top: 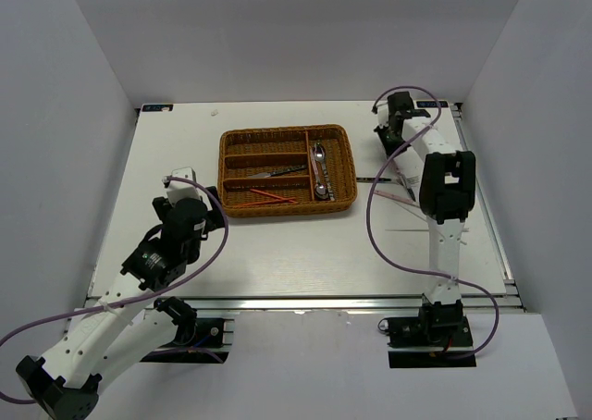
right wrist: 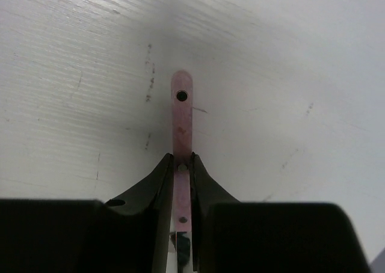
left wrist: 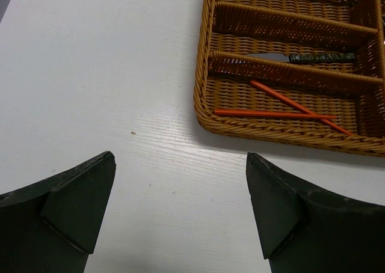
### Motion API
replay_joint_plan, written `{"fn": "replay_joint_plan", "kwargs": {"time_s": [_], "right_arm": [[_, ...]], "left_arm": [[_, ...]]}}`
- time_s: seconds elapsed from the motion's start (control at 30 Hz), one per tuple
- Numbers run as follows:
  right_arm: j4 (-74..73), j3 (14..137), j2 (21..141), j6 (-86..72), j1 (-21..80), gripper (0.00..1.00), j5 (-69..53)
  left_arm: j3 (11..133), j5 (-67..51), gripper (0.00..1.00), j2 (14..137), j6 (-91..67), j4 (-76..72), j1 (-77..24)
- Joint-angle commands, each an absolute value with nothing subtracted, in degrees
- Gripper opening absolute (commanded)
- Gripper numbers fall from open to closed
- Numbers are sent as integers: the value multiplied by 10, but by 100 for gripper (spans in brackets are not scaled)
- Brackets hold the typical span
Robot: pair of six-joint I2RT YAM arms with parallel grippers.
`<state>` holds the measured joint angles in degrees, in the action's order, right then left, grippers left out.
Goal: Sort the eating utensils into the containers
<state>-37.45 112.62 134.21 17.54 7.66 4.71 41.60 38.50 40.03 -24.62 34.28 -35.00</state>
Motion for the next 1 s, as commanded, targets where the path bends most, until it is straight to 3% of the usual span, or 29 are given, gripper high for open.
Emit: {"fn": "replay_joint_plan", "kwargs": {"time_s": [0.0, 0.3, 0.4, 0.47, 0.6, 0.63, 0.7, 0.97], "right_arm": [[-375, 1138, 1260, 170, 77, 0, 79], [-319, 1143, 1124, 45, 91, 0, 119], [-246, 1082, 1076, -39, 97, 0, 7], [-214, 1062, 1064, -36, 115, 0, -140], [-203, 1095, 1089, 132, 246, 0, -294], [-223, 1100, 1100, 235, 274, 0, -299], [-208, 1102, 1112, 299, 335, 0, -270], [-265, 1307, 1277, 396, 406, 0, -280]], "left_arm": [[412, 383, 98, 396, -243, 336, -352], [412, 389, 98, 391, -244, 337, -352], [412, 390, 98, 393, -244, 337, -352], [412, 391, 98, 395, -245, 337, -352], [413, 395, 98, 392, -247, 339, -352], [412, 395, 98, 386, -247, 338, -352], [411, 395, 98, 380, -246, 336, -352], [410, 401, 98, 369, -249, 337, -352]]}}
